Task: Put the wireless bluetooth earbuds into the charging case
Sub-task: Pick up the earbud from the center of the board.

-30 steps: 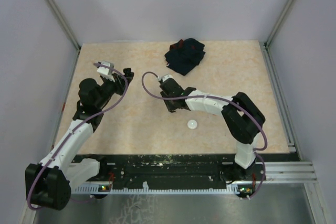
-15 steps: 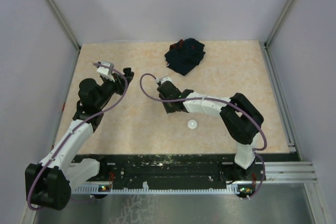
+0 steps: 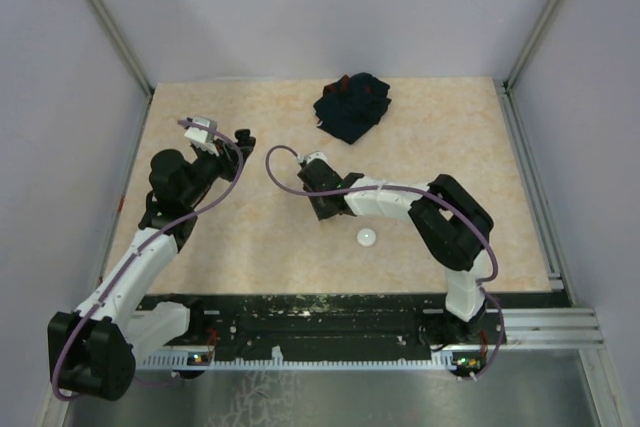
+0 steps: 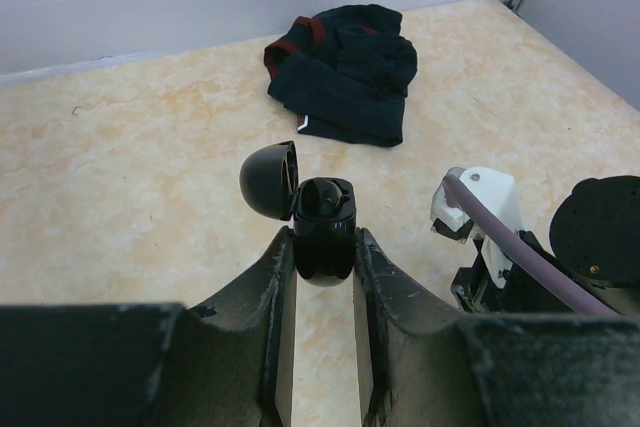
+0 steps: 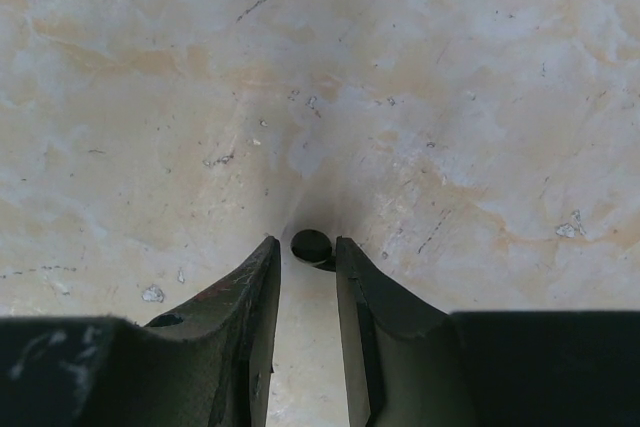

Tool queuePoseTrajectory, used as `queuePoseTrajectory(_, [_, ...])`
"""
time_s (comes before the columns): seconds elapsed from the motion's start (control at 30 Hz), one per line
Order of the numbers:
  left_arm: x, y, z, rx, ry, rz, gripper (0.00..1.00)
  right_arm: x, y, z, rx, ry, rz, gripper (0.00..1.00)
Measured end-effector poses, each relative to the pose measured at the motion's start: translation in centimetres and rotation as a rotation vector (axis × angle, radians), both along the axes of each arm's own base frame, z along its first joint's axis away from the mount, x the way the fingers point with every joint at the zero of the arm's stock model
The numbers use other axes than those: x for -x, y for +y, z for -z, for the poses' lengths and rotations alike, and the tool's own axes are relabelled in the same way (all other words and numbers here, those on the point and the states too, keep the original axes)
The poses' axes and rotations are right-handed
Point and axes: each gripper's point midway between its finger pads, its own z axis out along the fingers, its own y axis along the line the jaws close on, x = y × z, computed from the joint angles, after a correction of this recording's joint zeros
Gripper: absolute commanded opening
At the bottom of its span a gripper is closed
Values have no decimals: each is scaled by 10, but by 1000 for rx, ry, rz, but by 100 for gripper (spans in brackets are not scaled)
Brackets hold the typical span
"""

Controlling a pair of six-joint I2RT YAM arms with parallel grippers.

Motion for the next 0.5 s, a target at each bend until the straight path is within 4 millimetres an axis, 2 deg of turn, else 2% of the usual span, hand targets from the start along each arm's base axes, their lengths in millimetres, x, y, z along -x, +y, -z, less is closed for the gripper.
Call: queuePoseTrajectory(0.5, [0, 0, 0, 0, 0, 0, 0, -1, -1, 4, 9, -1, 8, 18])
